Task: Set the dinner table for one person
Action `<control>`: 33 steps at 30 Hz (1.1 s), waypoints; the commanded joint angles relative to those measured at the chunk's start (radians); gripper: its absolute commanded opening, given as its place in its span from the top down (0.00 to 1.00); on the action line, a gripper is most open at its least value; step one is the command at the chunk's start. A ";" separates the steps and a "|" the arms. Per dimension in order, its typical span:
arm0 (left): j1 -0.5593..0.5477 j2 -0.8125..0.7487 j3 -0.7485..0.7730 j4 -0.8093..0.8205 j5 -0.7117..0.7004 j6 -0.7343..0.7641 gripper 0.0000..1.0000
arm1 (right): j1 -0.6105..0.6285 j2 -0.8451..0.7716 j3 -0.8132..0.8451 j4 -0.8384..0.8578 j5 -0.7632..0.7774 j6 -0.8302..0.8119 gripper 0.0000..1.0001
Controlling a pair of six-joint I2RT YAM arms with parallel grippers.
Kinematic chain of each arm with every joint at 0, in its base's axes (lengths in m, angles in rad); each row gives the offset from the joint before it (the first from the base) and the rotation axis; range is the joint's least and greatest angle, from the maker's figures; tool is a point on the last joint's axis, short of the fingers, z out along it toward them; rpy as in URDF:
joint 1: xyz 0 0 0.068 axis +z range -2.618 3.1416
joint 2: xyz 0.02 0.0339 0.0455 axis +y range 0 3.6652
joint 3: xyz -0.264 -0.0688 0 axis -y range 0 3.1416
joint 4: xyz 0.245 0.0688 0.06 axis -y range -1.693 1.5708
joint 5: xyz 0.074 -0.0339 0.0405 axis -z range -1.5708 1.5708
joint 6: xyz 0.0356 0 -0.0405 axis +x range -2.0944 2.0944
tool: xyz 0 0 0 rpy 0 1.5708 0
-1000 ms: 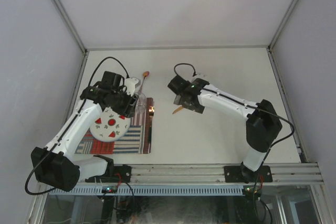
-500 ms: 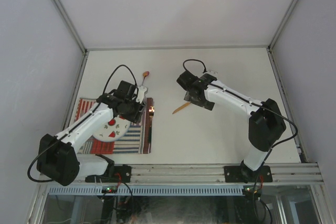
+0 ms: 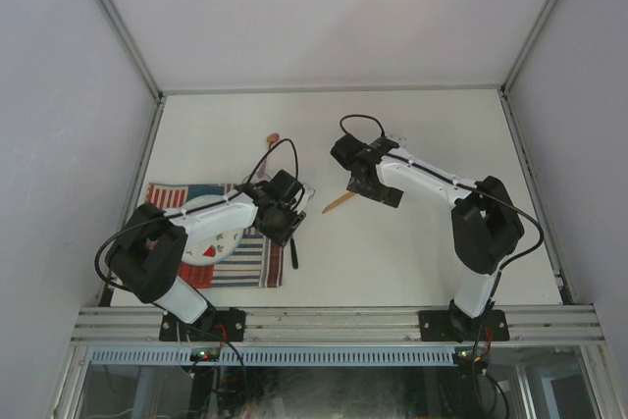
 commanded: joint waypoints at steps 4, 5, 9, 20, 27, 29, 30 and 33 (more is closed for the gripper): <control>-0.024 -0.021 0.078 0.013 -0.048 -0.073 0.50 | -0.037 0.010 0.047 0.006 0.010 -0.037 0.17; -0.024 -0.023 0.086 0.004 -0.069 -0.076 0.50 | -0.039 0.011 0.047 0.011 0.006 -0.041 0.17; -0.024 -0.071 0.114 -0.047 -0.076 -0.105 0.50 | -0.041 0.021 0.053 0.021 -0.013 -0.049 0.17; -0.033 -0.075 0.157 -0.060 -0.201 -0.255 0.50 | -0.039 0.051 0.093 -0.028 -0.011 -0.083 0.17; -0.055 0.048 0.248 -0.046 -0.268 -0.376 0.57 | -0.023 0.056 0.103 -0.116 0.006 -0.067 0.17; -0.054 0.101 0.294 -0.055 -0.294 -0.411 0.58 | -0.018 0.057 0.104 -0.125 0.007 -0.069 0.17; -0.054 0.131 0.312 -0.064 -0.285 -0.424 0.59 | -0.018 0.059 0.105 -0.131 0.008 -0.069 0.17; -0.061 0.166 0.331 -0.080 -0.198 -0.461 0.62 | -0.015 0.067 0.109 -0.154 0.010 -0.077 0.17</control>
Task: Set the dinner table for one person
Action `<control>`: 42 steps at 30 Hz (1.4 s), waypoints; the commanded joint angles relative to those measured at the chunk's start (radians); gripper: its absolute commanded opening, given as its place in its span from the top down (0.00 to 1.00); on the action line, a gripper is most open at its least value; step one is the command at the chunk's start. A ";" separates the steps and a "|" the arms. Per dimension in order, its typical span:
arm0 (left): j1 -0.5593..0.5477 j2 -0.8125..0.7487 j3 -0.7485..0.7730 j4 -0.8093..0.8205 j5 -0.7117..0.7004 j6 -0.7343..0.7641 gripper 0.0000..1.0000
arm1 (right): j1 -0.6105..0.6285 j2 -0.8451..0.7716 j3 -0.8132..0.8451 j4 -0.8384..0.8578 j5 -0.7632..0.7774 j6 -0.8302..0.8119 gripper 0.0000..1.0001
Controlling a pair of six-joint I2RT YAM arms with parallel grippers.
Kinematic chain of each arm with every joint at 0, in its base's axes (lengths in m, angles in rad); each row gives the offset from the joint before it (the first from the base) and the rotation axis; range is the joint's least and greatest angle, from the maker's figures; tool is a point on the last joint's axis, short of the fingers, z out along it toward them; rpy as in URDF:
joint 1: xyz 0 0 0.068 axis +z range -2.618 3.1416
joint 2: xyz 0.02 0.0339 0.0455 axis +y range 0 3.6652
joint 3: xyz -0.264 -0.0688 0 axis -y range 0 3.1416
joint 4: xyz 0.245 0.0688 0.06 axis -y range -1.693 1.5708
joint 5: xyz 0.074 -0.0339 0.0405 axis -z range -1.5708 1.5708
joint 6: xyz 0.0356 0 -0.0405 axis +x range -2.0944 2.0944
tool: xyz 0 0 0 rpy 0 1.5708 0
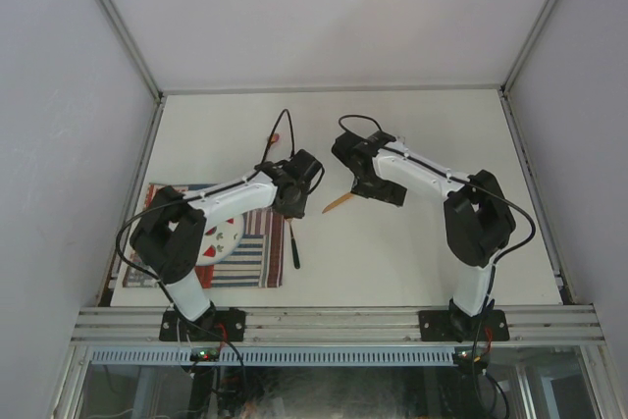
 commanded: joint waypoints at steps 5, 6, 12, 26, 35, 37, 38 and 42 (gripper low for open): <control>-0.027 0.004 0.022 -0.003 0.025 -0.053 0.64 | 0.007 0.017 0.029 -0.060 0.042 -0.034 0.17; -0.027 -0.004 0.011 -0.006 0.012 -0.041 0.64 | 0.006 0.020 0.026 -0.055 0.039 -0.036 0.17; -0.026 -0.051 -0.118 0.045 0.027 0.006 0.61 | 0.007 0.048 0.036 -0.027 0.014 -0.051 0.17; -0.027 0.061 -0.097 0.058 0.074 -0.028 0.63 | 0.011 0.063 0.023 -0.026 0.009 -0.055 0.16; -0.027 0.150 -0.081 0.108 0.082 0.000 0.85 | 0.000 0.081 0.029 -0.020 0.001 -0.067 0.16; -0.027 0.178 -0.062 0.101 0.082 0.011 1.00 | 0.000 0.087 0.037 -0.017 -0.002 -0.070 0.16; -0.027 0.192 -0.052 0.095 0.076 0.016 1.00 | 0.000 0.090 0.040 -0.016 -0.005 -0.071 0.16; -0.027 0.191 -0.061 0.106 0.047 0.038 1.00 | 0.000 0.100 0.047 -0.010 -0.007 -0.076 0.16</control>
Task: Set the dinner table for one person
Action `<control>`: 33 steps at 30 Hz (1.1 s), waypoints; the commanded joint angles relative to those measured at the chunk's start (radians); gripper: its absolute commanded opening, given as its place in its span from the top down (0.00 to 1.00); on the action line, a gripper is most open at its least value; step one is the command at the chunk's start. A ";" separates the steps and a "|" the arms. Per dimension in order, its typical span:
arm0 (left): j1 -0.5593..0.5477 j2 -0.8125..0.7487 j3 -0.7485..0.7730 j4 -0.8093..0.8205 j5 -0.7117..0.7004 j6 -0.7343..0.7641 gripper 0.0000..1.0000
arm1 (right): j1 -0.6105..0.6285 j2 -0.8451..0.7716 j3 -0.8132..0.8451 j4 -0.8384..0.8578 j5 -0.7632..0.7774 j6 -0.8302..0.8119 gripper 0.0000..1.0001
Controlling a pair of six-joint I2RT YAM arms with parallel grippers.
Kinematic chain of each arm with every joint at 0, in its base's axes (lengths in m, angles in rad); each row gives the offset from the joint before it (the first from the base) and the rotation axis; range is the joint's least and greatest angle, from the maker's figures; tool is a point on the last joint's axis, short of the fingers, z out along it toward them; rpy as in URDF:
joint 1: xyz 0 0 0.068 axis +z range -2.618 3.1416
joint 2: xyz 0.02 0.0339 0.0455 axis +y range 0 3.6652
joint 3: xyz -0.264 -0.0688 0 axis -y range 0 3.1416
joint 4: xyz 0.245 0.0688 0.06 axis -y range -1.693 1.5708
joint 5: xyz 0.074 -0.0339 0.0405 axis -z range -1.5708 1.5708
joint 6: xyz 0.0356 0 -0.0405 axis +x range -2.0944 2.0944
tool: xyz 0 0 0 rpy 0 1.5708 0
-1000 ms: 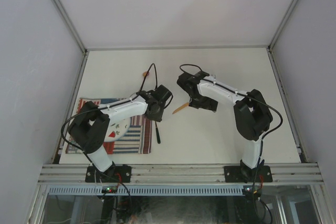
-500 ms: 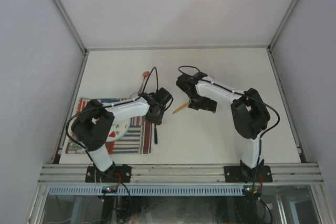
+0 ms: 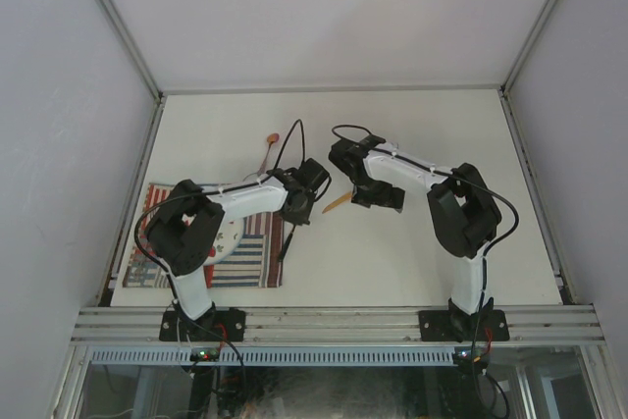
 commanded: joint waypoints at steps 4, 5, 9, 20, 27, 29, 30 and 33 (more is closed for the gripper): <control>-0.001 -0.001 -0.032 0.056 -0.050 0.082 1.00 | -0.001 0.011 0.042 0.030 -0.002 -0.023 0.16; 0.002 -0.015 -0.016 0.045 -0.055 0.095 1.00 | 0.000 0.011 0.041 0.031 -0.002 -0.023 0.16; 0.048 -0.030 0.085 -0.031 -0.002 0.141 1.00 | 0.004 0.012 0.041 0.045 -0.007 -0.024 0.17; 0.155 -0.138 0.081 -0.120 0.079 0.219 1.00 | 0.007 0.021 0.063 0.074 -0.008 -0.046 0.17; 0.179 -0.210 0.011 -0.121 0.096 0.258 1.00 | 0.015 0.022 0.062 0.079 -0.008 -0.052 0.18; 0.180 -0.220 0.018 -0.131 0.093 0.261 1.00 | 0.019 0.020 0.058 0.080 -0.006 -0.047 0.18; 0.181 -0.221 0.025 -0.137 0.095 0.263 1.00 | 0.021 0.021 0.057 0.080 -0.007 -0.046 0.18; 0.193 -0.211 0.052 -0.164 0.104 0.264 1.00 | 0.028 0.027 0.060 0.072 -0.009 -0.044 0.18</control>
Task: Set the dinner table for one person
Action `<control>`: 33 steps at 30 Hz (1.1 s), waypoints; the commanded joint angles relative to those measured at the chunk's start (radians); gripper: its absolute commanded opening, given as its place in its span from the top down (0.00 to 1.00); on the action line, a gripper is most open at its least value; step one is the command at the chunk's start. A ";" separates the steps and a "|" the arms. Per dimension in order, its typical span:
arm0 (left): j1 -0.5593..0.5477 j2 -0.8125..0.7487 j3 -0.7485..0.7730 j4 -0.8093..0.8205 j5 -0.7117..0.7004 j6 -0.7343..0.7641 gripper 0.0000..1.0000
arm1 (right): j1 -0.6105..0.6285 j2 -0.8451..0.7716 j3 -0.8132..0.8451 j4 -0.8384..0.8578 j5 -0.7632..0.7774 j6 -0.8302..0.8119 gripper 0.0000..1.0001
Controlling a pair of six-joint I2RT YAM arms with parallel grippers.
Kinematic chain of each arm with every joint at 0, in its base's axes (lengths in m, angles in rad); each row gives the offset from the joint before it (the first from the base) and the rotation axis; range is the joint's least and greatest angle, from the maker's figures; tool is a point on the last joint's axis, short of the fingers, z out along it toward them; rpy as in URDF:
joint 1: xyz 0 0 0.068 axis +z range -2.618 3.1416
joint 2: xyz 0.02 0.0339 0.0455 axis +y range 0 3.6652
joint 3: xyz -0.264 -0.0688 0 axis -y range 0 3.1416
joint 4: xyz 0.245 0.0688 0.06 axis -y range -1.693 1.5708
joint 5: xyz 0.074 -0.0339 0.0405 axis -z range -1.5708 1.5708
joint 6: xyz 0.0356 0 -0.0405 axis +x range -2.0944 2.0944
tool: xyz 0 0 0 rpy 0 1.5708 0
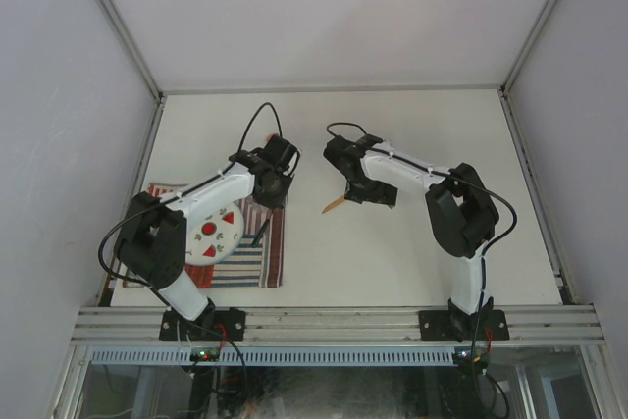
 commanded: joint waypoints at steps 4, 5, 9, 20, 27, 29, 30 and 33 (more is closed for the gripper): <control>0.017 -0.057 0.028 -0.044 0.052 0.042 1.00 | 0.024 0.015 0.040 -0.014 0.010 0.009 0.19; 0.017 -0.062 0.030 -0.049 0.064 0.057 1.00 | 0.026 0.014 0.042 -0.018 0.013 0.013 0.19; 0.023 -0.088 0.040 -0.069 0.072 0.077 1.00 | 0.028 0.002 0.041 -0.024 0.030 0.021 0.19; 0.042 -0.155 0.105 -0.135 0.089 0.078 1.00 | 0.029 0.002 0.042 -0.031 0.030 0.024 0.20; 0.071 -0.187 0.144 -0.179 0.092 0.099 1.00 | 0.032 -0.010 0.044 -0.047 0.044 0.032 0.21; 0.079 -0.200 0.155 -0.188 0.086 0.107 1.00 | 0.032 -0.013 0.044 -0.051 0.048 0.035 0.21; 0.080 -0.208 0.160 -0.190 0.077 0.110 1.00 | 0.032 -0.016 0.044 -0.051 0.048 0.035 0.21; 0.126 -0.229 0.184 -0.196 0.057 0.117 1.00 | 0.032 -0.019 0.046 -0.054 0.047 0.038 0.21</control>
